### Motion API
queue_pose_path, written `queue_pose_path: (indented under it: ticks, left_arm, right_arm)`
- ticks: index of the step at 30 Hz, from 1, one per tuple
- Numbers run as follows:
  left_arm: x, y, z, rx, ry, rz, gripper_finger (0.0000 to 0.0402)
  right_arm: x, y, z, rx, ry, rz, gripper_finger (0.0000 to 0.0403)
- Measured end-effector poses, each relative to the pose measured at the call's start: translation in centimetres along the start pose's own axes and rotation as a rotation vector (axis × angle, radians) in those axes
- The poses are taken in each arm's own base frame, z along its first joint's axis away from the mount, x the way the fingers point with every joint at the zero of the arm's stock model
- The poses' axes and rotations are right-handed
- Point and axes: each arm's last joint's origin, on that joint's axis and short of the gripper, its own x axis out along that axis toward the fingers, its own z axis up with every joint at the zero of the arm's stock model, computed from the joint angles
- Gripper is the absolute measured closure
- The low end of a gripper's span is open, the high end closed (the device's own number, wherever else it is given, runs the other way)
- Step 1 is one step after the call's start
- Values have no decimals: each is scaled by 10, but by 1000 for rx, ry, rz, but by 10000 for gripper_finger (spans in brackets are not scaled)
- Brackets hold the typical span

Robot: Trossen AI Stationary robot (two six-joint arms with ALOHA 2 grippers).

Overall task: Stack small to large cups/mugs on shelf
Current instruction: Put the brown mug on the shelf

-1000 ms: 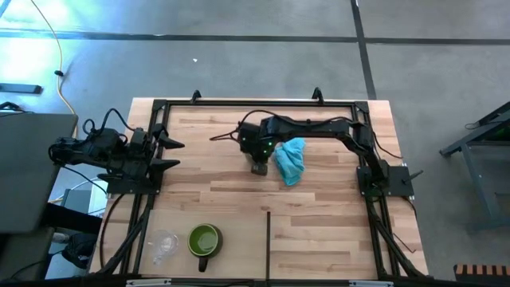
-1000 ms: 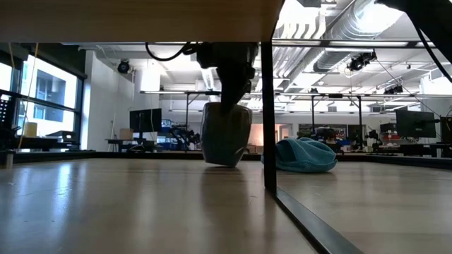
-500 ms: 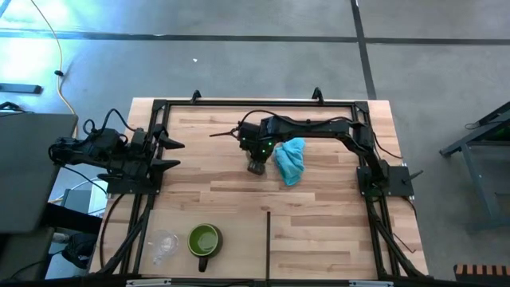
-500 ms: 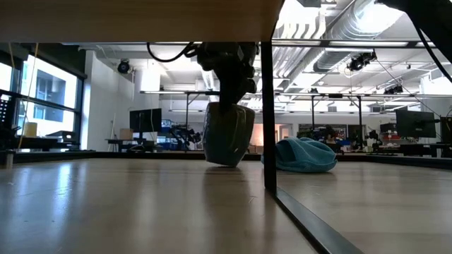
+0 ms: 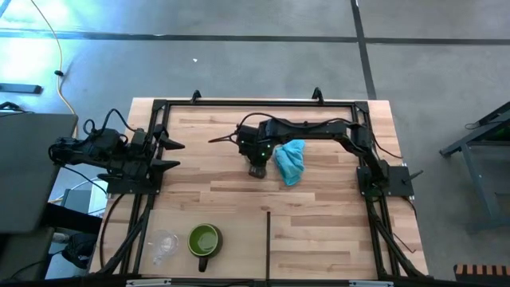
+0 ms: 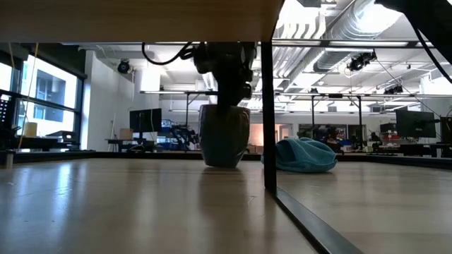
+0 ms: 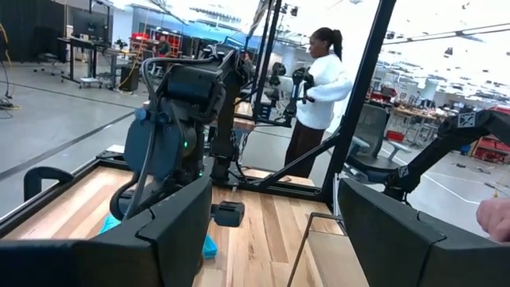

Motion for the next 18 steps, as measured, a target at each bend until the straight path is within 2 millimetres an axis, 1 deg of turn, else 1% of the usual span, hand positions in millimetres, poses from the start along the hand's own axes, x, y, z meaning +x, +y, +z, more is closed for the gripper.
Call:
queue_pose_path:
  ticks: [3,6,11,18]
  left_arm:
    - [0,0,0,0,0,0,140]
    - [0,0,0,0,0,0,140]
    - [0,0,0,-1,-1,0,140]
    - [0,0,0,-3,-2,2,140]
  right_arm:
    - [2,-1,-1,-17,17,-2,319]
    - [3,-2,0,-50,7,-8,309]
    - [2,-2,0,-96,5,11,306]
    - [0,-6,1,-107,-5,26,305]
